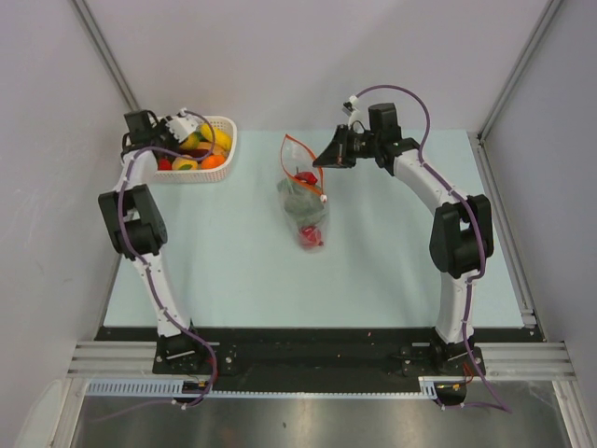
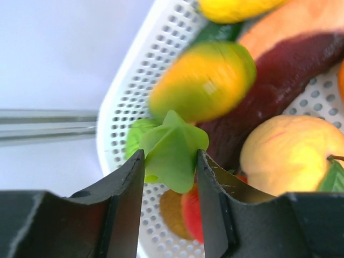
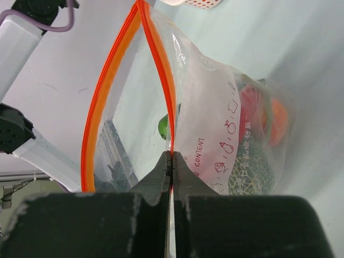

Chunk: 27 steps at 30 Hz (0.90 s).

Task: Place the food in the zip-top bag and seal the zipper
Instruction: Pick up the fake vegetable from the bin.

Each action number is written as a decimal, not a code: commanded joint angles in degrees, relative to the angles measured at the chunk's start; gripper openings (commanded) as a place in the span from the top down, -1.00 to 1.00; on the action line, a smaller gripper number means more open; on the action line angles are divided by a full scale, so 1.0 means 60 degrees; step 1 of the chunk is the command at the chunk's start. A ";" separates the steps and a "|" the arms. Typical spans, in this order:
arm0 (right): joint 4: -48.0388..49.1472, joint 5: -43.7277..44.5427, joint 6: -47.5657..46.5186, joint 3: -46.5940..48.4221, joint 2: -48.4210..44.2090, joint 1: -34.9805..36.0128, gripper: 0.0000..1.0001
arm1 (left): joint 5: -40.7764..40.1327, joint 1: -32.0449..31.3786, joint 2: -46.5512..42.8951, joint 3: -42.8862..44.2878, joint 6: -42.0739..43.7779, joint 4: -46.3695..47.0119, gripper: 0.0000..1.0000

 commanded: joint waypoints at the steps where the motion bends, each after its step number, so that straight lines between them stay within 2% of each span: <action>1: 0.0341 -0.0139 -0.0028 0.0429 -0.0024 -0.0055 1.00 | 0.0411 0.0026 -0.1339 -0.0189 -0.0979 0.0434 0.70; 6: 0.0413 -0.0183 0.0031 0.0429 0.0005 -0.0040 1.00 | 0.0806 -0.0018 -0.1983 -0.0102 -0.2224 0.0142 0.83; 9: 0.0487 -0.0198 0.0075 0.0443 0.0005 -0.0026 1.00 | 0.1698 -0.0135 -0.2686 -0.0116 -0.4313 -0.0180 0.85; 12: 0.0502 -0.0213 0.0090 0.0487 0.0005 0.0018 1.00 | 0.2781 -0.0456 -0.3463 -0.0204 -0.5782 -0.0385 0.85; 18: 0.0487 -0.0242 0.0162 0.0604 -0.0009 0.0121 1.00 | 0.4247 -0.1584 -0.4911 -0.0467 -0.9894 -0.0269 0.89; 22: 0.0531 -0.0271 0.0206 0.0663 -0.0038 0.0238 1.00 | 0.4878 -0.2272 -0.5542 -0.1155 -1.2461 0.0797 0.92; 24: 0.0560 -0.0271 0.0207 0.0677 -0.0053 0.0282 1.00 | 0.5156 -0.2376 -0.5632 -0.1448 -1.3326 0.1034 0.93; 25: 0.0589 -0.0271 0.0236 0.0678 -0.0082 0.0311 1.00 | 0.5143 -0.2913 -0.5734 -0.1507 -1.3417 0.1049 0.94; 27: 0.0633 -0.0286 0.0265 0.0678 -0.0097 0.0341 1.00 | 0.5186 -0.3239 -0.5852 -0.1828 -1.3230 0.1035 0.94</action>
